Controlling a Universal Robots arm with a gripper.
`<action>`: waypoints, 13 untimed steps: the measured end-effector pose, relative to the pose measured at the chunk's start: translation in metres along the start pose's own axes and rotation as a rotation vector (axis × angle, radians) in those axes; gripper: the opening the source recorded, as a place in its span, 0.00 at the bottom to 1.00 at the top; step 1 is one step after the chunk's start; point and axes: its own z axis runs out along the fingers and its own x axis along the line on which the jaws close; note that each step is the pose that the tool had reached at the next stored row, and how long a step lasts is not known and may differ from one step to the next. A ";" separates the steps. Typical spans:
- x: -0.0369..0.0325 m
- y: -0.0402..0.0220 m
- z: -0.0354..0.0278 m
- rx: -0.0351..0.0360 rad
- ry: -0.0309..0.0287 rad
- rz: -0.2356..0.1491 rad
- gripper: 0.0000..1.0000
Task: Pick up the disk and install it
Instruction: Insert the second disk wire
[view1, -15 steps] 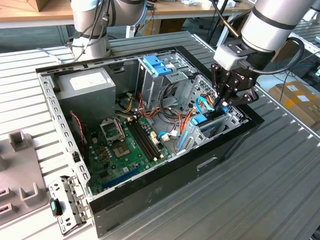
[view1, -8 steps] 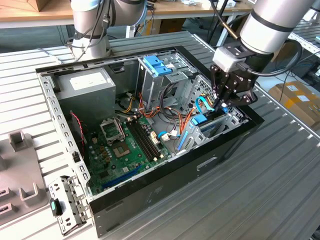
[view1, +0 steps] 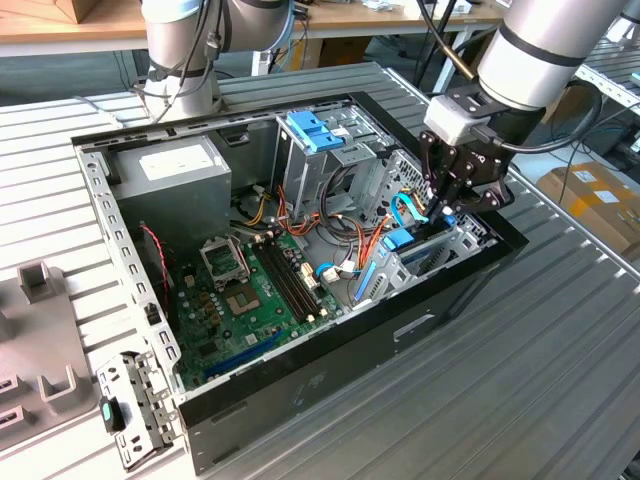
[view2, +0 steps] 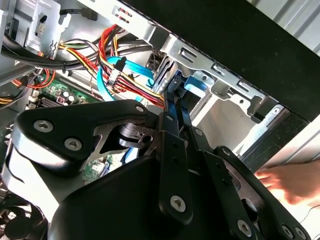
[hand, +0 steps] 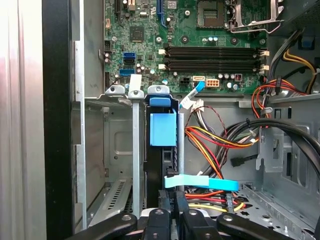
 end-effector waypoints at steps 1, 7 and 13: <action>0.0000 0.0000 0.0000 0.0000 -0.0001 0.000 0.16; 0.0000 0.0000 0.0001 0.0000 0.0000 0.000 0.16; 0.0000 0.0000 -0.0005 0.0000 0.0001 0.000 0.24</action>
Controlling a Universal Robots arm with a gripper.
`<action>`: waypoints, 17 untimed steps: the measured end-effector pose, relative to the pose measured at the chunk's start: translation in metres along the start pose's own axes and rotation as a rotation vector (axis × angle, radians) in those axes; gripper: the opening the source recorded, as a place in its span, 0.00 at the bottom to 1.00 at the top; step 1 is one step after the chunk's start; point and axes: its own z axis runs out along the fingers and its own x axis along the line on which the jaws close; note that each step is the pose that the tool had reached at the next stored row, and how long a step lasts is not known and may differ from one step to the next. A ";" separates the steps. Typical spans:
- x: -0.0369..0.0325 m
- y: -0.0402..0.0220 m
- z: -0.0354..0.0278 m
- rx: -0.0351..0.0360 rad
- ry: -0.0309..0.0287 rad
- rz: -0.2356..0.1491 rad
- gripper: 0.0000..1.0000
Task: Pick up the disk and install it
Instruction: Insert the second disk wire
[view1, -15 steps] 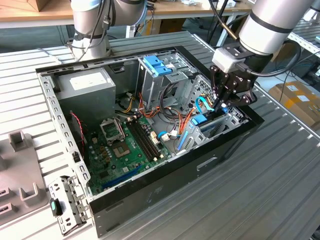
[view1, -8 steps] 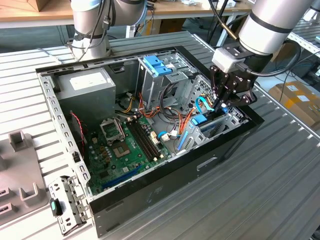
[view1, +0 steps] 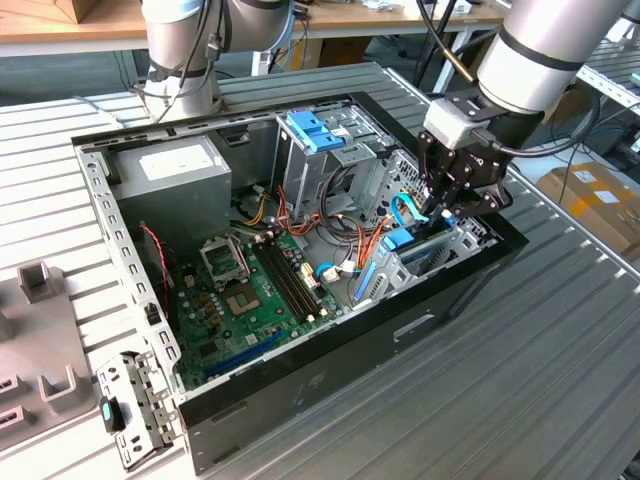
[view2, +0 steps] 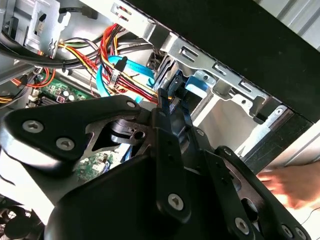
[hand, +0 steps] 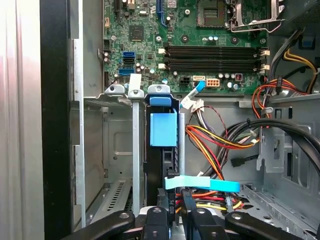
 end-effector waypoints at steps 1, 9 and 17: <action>-0.0001 0.0000 -0.0020 0.0000 -0.0001 0.000 0.24; -0.0007 -0.0006 -0.0344 0.0044 -0.0004 0.000 0.24; -0.0005 0.0185 -0.0348 0.0045 -0.0002 0.000 0.24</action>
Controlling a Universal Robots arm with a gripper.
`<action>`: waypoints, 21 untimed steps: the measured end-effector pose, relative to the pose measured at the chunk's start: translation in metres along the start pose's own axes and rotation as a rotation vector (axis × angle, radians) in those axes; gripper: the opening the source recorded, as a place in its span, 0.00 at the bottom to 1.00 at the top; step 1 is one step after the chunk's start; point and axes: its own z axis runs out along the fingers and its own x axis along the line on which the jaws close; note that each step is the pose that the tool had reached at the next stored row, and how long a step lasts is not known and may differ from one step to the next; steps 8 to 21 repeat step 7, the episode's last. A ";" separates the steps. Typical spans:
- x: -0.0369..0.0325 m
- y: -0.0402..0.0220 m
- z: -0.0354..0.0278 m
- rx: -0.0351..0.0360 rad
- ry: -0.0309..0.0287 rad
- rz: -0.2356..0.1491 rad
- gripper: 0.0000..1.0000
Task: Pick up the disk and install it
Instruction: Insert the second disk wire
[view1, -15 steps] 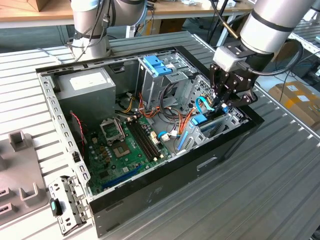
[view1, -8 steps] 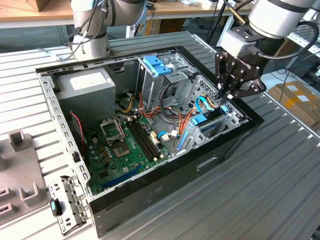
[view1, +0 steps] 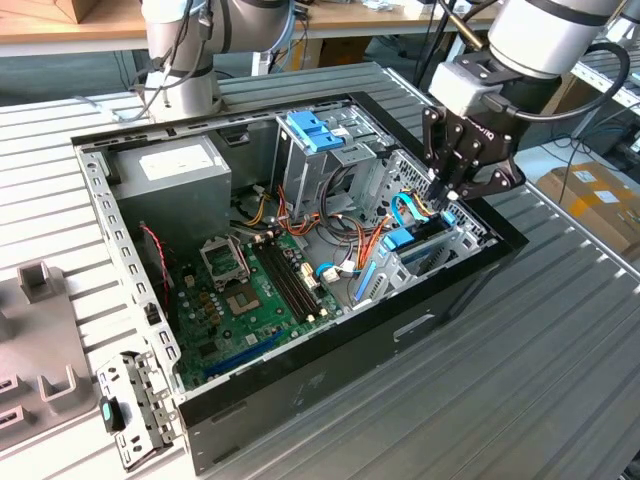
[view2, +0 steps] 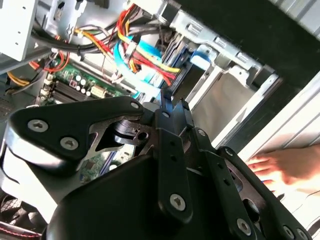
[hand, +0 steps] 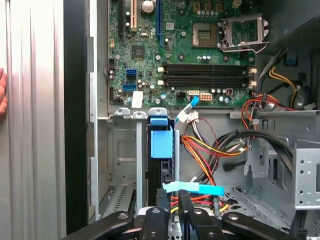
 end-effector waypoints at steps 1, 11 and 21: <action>0.0000 0.0018 -0.0001 -0.0001 0.0001 0.000 0.24; 0.0000 0.0038 -0.0001 0.0000 0.0001 0.000 0.24; 0.0000 0.0038 -0.0001 0.0000 0.0001 0.000 0.24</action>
